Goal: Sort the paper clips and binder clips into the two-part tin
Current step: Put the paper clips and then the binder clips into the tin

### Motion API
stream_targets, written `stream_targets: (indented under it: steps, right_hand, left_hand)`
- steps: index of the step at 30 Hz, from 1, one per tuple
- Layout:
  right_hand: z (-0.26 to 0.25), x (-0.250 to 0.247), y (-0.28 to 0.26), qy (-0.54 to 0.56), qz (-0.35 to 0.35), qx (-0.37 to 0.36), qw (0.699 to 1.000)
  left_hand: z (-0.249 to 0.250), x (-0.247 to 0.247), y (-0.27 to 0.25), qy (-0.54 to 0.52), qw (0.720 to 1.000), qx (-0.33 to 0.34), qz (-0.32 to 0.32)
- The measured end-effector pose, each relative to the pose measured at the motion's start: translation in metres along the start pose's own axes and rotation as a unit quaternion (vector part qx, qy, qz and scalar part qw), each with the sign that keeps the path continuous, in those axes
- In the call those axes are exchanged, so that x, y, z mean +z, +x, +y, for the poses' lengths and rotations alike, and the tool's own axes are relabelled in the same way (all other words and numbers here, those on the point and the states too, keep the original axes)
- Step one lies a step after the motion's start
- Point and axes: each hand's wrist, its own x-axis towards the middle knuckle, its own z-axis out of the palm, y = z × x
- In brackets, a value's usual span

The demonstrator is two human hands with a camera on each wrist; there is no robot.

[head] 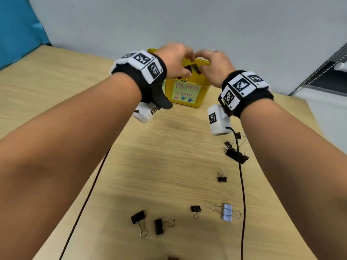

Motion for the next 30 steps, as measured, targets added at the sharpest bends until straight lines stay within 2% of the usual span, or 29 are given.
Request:
stream_targets:
  steps: [4,6,8,10,12,15,18,21,25,28,30]
  right_hand:
    - [0.022,-0.001,-0.015,-0.033,0.008,0.044,0.998]
    - [0.037,0.003,-0.033,-0.086,-0.060,0.075,0.992]
    - [0.055,0.010,-0.052,-0.169,-0.189,0.107,0.962]
    - [0.069,0.017,-0.075,-0.217,-0.270,0.134,0.928]
    - [0.080,0.022,-0.096,-0.227,-0.300,0.152,0.914]
    - [0.090,0.031,-0.123,-0.211,-0.322,0.186,0.904]
    - [0.089,0.037,-0.137,-0.210,-0.313,0.196,0.905]
    - [0.078,0.042,-0.151,-0.228,-0.282,0.196,0.911]
    - [0.068,0.053,-0.166,-0.194,-0.239,0.184,0.934]
    - [0.064,0.054,-0.171,-0.139,-0.250,0.150,0.946]
    - [0.061,0.052,-0.175,-0.115,-0.246,0.146,0.951]
  left_hand:
    - [0.007,0.007,-0.019,0.048,0.996,0.006,-0.076]
    - [0.017,0.022,-0.051,0.048,0.986,0.012,-0.162]
    - [0.027,0.043,-0.087,0.045,0.956,0.013,-0.289]
    - [0.033,0.058,-0.122,0.056,0.914,-0.002,-0.401]
    - [0.035,0.064,-0.151,0.065,0.883,-0.019,-0.464]
    - [0.034,0.065,-0.186,0.079,0.851,-0.040,-0.518]
    - [0.036,0.070,-0.213,0.108,0.840,-0.038,-0.530]
    - [0.047,0.079,-0.227,0.130,0.870,-0.024,-0.476]
    - [0.048,0.091,-0.225,0.067,0.902,-0.023,-0.425]
    - [0.050,0.097,-0.220,0.030,0.923,-0.005,-0.384]
    - [0.054,0.102,-0.217,0.016,0.927,-0.002,-0.376]
